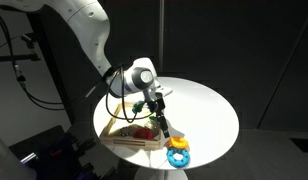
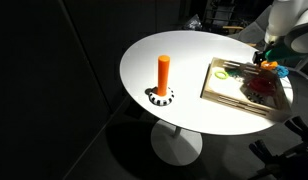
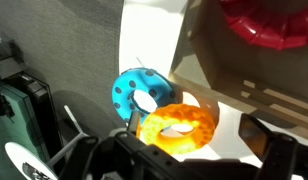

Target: Put the orange ring on the table and then move the tray to the left

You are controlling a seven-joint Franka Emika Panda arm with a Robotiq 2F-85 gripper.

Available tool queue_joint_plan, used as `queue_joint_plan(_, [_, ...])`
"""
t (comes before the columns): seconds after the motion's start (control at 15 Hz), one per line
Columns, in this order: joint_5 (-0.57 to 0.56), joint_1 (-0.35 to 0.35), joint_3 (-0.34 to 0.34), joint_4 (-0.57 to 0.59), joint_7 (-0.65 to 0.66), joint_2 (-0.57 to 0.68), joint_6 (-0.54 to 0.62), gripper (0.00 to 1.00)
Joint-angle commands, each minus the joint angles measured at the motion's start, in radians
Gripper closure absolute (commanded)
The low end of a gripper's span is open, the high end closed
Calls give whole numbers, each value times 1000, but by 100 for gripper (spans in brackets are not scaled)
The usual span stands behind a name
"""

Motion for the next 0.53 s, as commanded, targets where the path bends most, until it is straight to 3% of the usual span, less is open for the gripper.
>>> queue_joint_plan(0.0, [-13, -27, 54, -30, 3, -65, -20, 0])
queue_joint_plan(0.47, [4, -67, 124, -52, -13, -96, -21, 0])
